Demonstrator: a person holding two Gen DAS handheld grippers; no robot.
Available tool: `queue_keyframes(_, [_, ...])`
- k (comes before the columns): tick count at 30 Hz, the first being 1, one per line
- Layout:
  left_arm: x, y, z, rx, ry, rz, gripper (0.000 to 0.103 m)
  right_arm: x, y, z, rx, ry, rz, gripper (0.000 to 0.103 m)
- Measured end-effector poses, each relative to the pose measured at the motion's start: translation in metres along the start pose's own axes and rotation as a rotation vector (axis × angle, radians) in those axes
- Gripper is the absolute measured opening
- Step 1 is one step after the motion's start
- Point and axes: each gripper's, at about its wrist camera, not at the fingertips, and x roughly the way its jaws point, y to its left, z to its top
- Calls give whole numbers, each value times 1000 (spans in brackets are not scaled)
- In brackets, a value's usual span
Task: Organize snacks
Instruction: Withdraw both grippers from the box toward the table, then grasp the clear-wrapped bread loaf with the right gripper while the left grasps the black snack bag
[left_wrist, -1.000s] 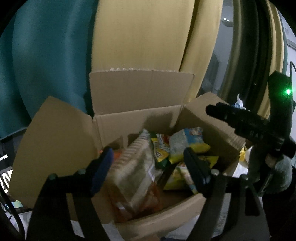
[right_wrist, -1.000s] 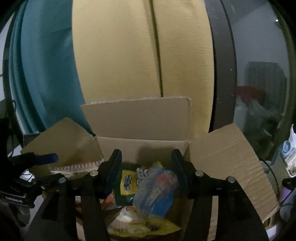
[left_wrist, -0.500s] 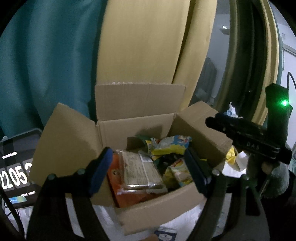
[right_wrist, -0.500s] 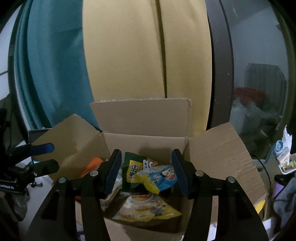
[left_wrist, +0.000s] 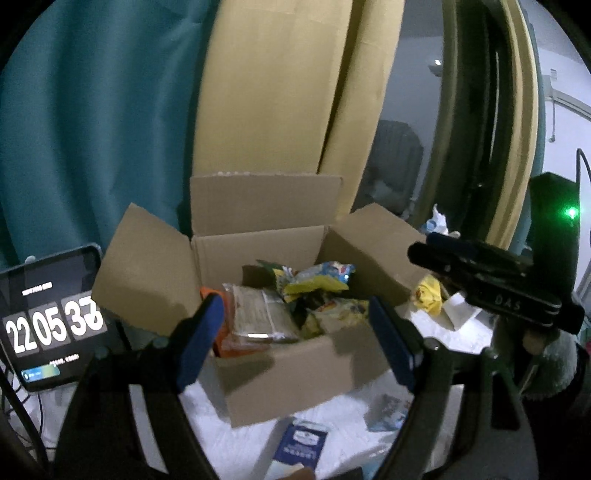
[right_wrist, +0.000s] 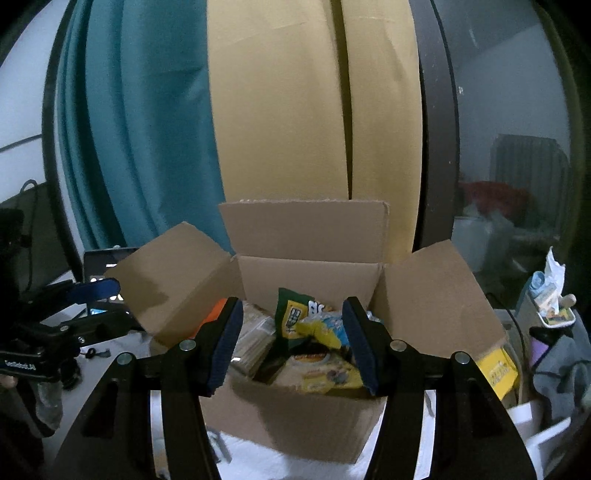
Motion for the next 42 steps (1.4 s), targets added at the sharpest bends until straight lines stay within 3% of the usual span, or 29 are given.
queue_keyframes(26, [-78,-31,-67,-11,-6,-26,82,-101,30,-72,16,-10,-27,59])
queue_keyframes(42, [-103,-53,-124,-27,55,-51,82,-145,47,-134,3,63,-66,59])
